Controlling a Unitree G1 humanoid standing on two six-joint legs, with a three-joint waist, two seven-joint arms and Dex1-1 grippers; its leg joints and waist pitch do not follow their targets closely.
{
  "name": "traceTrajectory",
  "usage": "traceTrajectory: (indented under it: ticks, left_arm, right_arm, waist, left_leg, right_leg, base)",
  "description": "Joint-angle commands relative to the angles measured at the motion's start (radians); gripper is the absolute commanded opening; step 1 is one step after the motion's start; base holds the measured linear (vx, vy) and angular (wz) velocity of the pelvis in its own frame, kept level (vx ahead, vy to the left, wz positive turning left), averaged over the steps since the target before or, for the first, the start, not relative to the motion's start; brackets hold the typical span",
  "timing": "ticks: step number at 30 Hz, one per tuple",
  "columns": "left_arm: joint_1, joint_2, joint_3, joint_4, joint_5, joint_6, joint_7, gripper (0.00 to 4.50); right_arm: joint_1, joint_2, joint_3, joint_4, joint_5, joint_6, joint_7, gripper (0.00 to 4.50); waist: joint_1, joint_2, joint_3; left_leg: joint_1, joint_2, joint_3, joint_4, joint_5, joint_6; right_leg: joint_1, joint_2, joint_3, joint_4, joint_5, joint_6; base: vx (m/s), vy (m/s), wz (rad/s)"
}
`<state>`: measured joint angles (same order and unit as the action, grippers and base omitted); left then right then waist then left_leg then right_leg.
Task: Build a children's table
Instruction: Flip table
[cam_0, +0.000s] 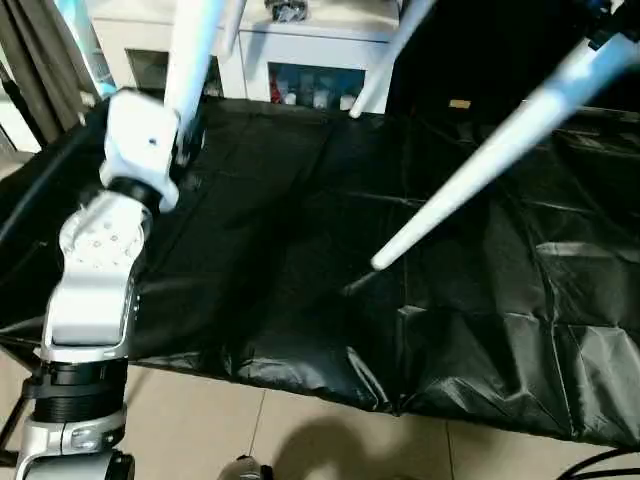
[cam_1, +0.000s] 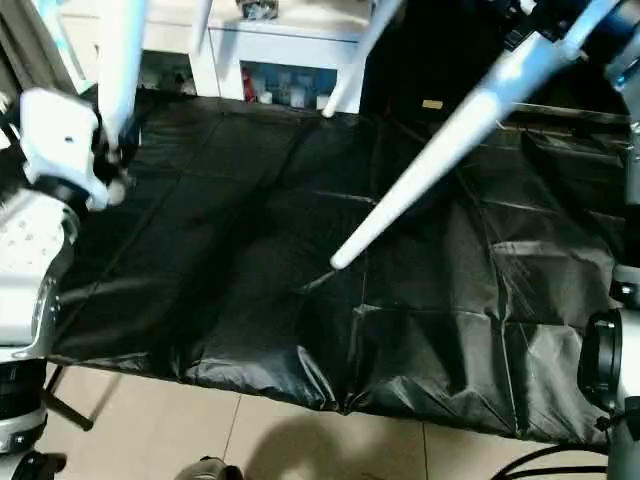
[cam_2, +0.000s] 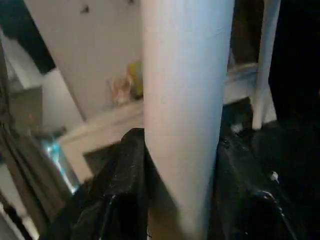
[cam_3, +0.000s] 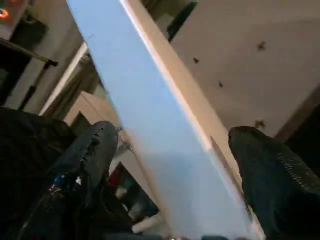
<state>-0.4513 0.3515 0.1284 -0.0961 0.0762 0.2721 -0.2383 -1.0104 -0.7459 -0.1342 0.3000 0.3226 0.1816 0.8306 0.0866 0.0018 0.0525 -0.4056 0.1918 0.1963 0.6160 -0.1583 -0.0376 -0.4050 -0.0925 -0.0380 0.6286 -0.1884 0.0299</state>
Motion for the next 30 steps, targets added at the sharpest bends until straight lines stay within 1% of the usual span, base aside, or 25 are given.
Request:
traceTrajectory:
  ticks: [1,2,5,6,9,10,11,12,13,14,15,17,18,19,20,21,22,23,24,25,26,27,28,29,30]
  left_arm:
    - [-0.009,0.003,-0.011,0.000,0.008,0.006,-0.005,1.59]
    - [-0.012,0.007,-0.011,0.007,0.010,0.001,-0.003,1.59]
    - [-0.014,0.010,-0.012,0.014,0.010,-0.003,-0.001,1.59]
    - [-0.014,0.011,-0.015,0.021,0.010,-0.012,0.000,1.59]
    - [-0.011,0.014,-0.017,0.033,0.010,-0.031,0.000,1.59]
    - [-0.011,0.014,-0.017,0.033,0.010,-0.031,0.000,1.59]
    - [-0.006,0.020,-0.022,0.046,0.015,-0.049,-0.002,1.59]
    - [-0.006,0.020,-0.022,0.046,0.016,-0.049,-0.002,1.59]
    - [-0.004,0.022,-0.024,0.051,0.017,-0.055,-0.002,1.59]
    - [-0.001,0.023,-0.024,0.054,0.018,-0.059,-0.002,1.59]
    - [0.002,0.023,-0.024,0.055,0.017,-0.060,-0.002,1.59]
    - [0.004,0.022,-0.024,0.056,0.015,-0.060,-0.003,1.59]
    - [0.006,0.022,-0.026,0.058,0.015,-0.062,-0.004,1.58]
    - [0.008,0.022,-0.027,0.060,0.014,-0.065,-0.006,1.58]
    - [0.009,0.021,-0.028,0.064,0.013,-0.068,-0.007,1.58]
    - [0.009,0.021,-0.029,0.068,0.013,-0.073,-0.008,1.57]
    - [0.008,0.022,-0.031,0.079,0.009,-0.085,-0.012,1.57]
    - [0.008,0.022,-0.032,0.082,0.009,-0.087,-0.013,1.57]
    - [0.007,0.023,-0.035,0.093,0.007,-0.097,-0.016,1.57]
    - [0.006,0.024,-0.036,0.096,0.007,-0.099,-0.017,1.57]
    - [0.005,0.024,-0.039,0.103,0.005,-0.106,-0.021,1.57]
    - [0.004,0.024,-0.040,0.107,0.004,-0.109,-0.022,1.57]
    - [0.003,0.023,-0.040,0.109,0.004,-0.110,-0.022,1.57]
    - [0.002,0.022,-0.041,0.113,0.001,-0.113,-0.023,1.57]
    - [0.002,0.022,-0.040,0.120,-0.003,-0.117,-0.026,1.57]
  right_arm:
    - [-0.001,-0.006,-0.018,-0.026,0.028,-0.019,0.028,4.43]
    - [0.002,0.000,-0.032,-0.033,0.055,-0.022,0.048,4.43]
    - [0.005,0.004,-0.046,-0.038,0.076,-0.025,0.057,4.50]
    - [-0.001,0.020,-0.095,-0.048,0.136,0.000,0.049,4.50]
    - [-0.019,0.039,-0.187,-0.055,0.229,0.052,0.007,4.50]
    - [-0.019,0.039,-0.187,-0.055,0.229,0.052,0.007,4.50]
    - [-0.024,0.046,-0.265,-0.039,0.276,0.078,-0.056,4.50]
    - [-0.024,0.047,-0.268,-0.038,0.277,0.079,-0.059,4.50]
    - [-0.017,0.050,-0.299,-0.037,0.292,0.086,-0.087,4.50]
    - [-0.002,0.054,-0.330,-0.040,0.308,0.099,-0.116,4.50]
    - [0.038,0.054,-0.367,-0.046,0.333,0.115,-0.131,4.50]
    - [0.084,0.054,-0.397,-0.051,0.358,0.130,-0.139,4.50]
    - [0.121,0.057,-0.424,-0.056,0.388,0.156,-0.140,4.50]
    - [0.161,0.061,-0.448,-0.068,0.421,0.184,-0.131,4.50]
    - [0.203,0.064,-0.466,-0.081,0.444,0.206,-0.117,4.50]
    - [0.245,0.067,-0.481,-0.099,0.468,0.234,-0.103,4.50]
    - [0.350,0.081,-0.496,-0.131,0.497,0.273,-0.057,4.50]
    - [0.368,0.084,-0.499,-0.137,0.502,0.280,-0.051,4.50]
    - [0.446,0.100,-0.499,-0.154,0.511,0.306,-0.024,4.50]
    - [0.461,0.105,-0.496,-0.156,0.509,0.308,-0.022,4.50]
    - [0.503,0.124,-0.487,-0.157,0.499,0.308,-0.029,4.50]
    - [0.523,0.139,-0.476,-0.156,0.495,0.306,-0.029,4.50]
    - [0.536,0.146,-0.469,-0.157,0.496,0.306,-0.031,4.50]
    - [0.558,0.162,-0.453,-0.154,0.495,0.304,-0.032,4.50]
    - [0.575,0.183,-0.419,-0.141,0.480,0.296,-0.034,4.50]
  waist:
    - [-0.006,-0.003,-0.069]
    - [-0.003,-0.004,-0.070]
    - [0.000,-0.005,-0.070]
    - [0.000,-0.007,-0.069]
    - [0.000,-0.007,-0.068]
    - [0.001,-0.007,-0.068]
    - [0.000,-0.009,-0.068]
    - [0.000,-0.009,-0.068]
    - [0.000,-0.009,-0.068]
    - [0.000,-0.004,-0.068]
    - [0.000,0.001,-0.069]
    - [-0.001,-0.003,-0.066]
    - [-0.001,-0.004,-0.067]
    - [-0.003,0.001,-0.066]
    - [-0.003,-0.001,-0.068]
    - [-0.002,0.001,-0.068]
    - [-0.004,0.002,-0.068]
    - [-0.004,0.002,-0.068]
    - [-0.005,0.004,-0.067]
    - [-0.002,0.003,-0.069]
    - [-0.005,-0.001,-0.069]
    - [-0.004,0.001,-0.068]
    - [-0.005,0.007,-0.067]
    - [-0.005,0.005,-0.067]
    - [-0.005,0.012,-0.064]
  left_leg:
    - [0.034,0.027,-0.021,-0.074,-0.356,-0.015]
    - [0.034,0.028,-0.019,-0.073,-0.339,-0.004]
    - [0.033,0.028,-0.019,-0.073,-0.328,0.001]
    - [0.032,0.028,-0.019,-0.074,-0.328,0.002]
    - [0.033,0.028,-0.019,-0.075,-0.327,0.001]
    - [0.034,0.028,-0.019,-0.075,-0.329,-0.001]
    - [0.034,0.027,-0.019,-0.076,-0.331,-0.004]
    - [0.034,0.027,-0.019,-0.076,-0.331,-0.004]
    - [0.035,0.025,-0.018,-0.076,-0.331,-0.011]
    - [0.035,0.025,-0.019,-0.076,-0.331,-0.015]
    - [0.036,0.024,-0.019,-0.076,-0.336,-0.020]
    - [0.035,0.024,-0.018,-0.077,-0.345,-0.021]
    - [0.037,0.024,-0.018,-0.079,-0.345,-0.020]
    - [0.038,0.023,-0.019,-0.080,-0.361,-0.024]
    - [0.039,0.024,-0.020,-0.080,-0.366,-0.026]
    - [0.038,0.023,-0.020,-0.081,-0.367,-0.022]
    - [0.035,0.022,-0.021,-0.080,-0.368,-0.020]
    - [0.035,0.022,-0.021,-0.080,-0.368,-0.020]
    - [0.033,0.023,-0.024,-0.084,-0.376,-0.019]
    - [0.034,0.023,-0.025,-0.086,-0.376,-0.020]
    - [0.035,0.024,-0.024,-0.085,-0.379,-0.022]
    - [0.035,0.025,-0.024,-0.085,-0.379,-0.023]
    - [0.039,0.025,-0.024,-0.084,-0.391,-0.027]
    - [0.038,0.025,-0.024,-0.084,-0.394,-0.027]
    - [0.042,0.025,-0.025,-0.085,-0.417,-0.036]
  right_leg:
    - [0.020,-0.027,0.020,-0.083,-0.255,-0.181]
    - [0.022,-0.029,0.020,-0.081,-0.225,-0.192]
    - [0.024,-0.029,0.019,-0.080,-0.217,-0.198]
    - [0.024,-0.030,0.019,-0.081,-0.221,-0.198]
    - [0.024,-0.030,0.019,-0.083,-0.239,-0.192]
    - [0.024,-0.030,0.018,-0.082,-0.241,-0.191]
    - [0.024,-0.030,0.018,-0.084,-0.252,-0.188]
    - [0.024,-0.030,0.018,-0.084,-0.252,-0.188]
    - [0.022,-0.030,0.018,-0.085,-0.261,-0.181]
    - [0.022,-0.030,0.018,-0.084,-0.262,-0.180]
    - [0.022,-0.029,0.017,-0.084,-0.262,-0.177]
    - [0.021,-0.029,0.017,-0.089,-0.270,-0.171]
    - [0.025,-0.030,0.018,-0.092,-0.275,-0.163]
    - [0.023,-0.028,0.017,-0.095,-0.289,-0.162]
    - [0.024,-0.029,0.016,-0.095,-0.292,-0.162]
    - [0.024,-0.029,0.016,-0.098,-0.296,-0.157]
    - [0.026,-0.029,0.016,-0.098,-0.299,-0.155]
    - [0.026,-0.029,0.016,-0.098,-0.299,-0.155]
    - [0.029,-0.030,0.015,-0.100,-0.303,-0.149]
    - [0.030,-0.030,0.013,-0.102,-0.310,-0.147]
    - [0.026,-0.033,0.013,-0.102,-0.321,-0.151]
    - [0.024,-0.033,0.013,-0.102,-0.331,-0.151]
    - [0.019,-0.034,0.014,-0.106,-0.351,-0.150]
    - [0.019,-0.034,0.014,-0.106,-0.360,-0.148]
    - [0.015,-0.034,0.014,-0.111,-0.394,-0.141]
  base:
    - [0.000,0.000,0.00]
    - [0.000,0.000,0.00]
    - [0.000,0.000,0.00]
    - [0.000,0.000,0.00]
    - [0.000,0.000,0.00]
    - [0.000,0.000,0.00]
    - [0.000,0.000,0.00]
    - [0.000,0.000,0.00]
    - [0.000,0.000,0.00]
    - [0.000,0.000,0.00]
    - [0.000,0.000,0.00]
    - [0.000,0.000,0.00]
    - [0.000,0.000,0.00]
    - [0.000,0.000,0.00]
    - [0.000,0.000,0.00]
    - [0.000,0.000,0.00]
    - [0.000,0.000,0.00]
    - [0.000,0.000,0.00]
    - [0.000,0.000,0.00]
    - [0.000,0.000,0.00]
    - [0.000,0.000,0.00]
    - [0.000,0.000,0.00]
    - [0.000,0.000,0.00]
    - [0.000,0.000,0.00]
    - [0.000,0.000,0.00]
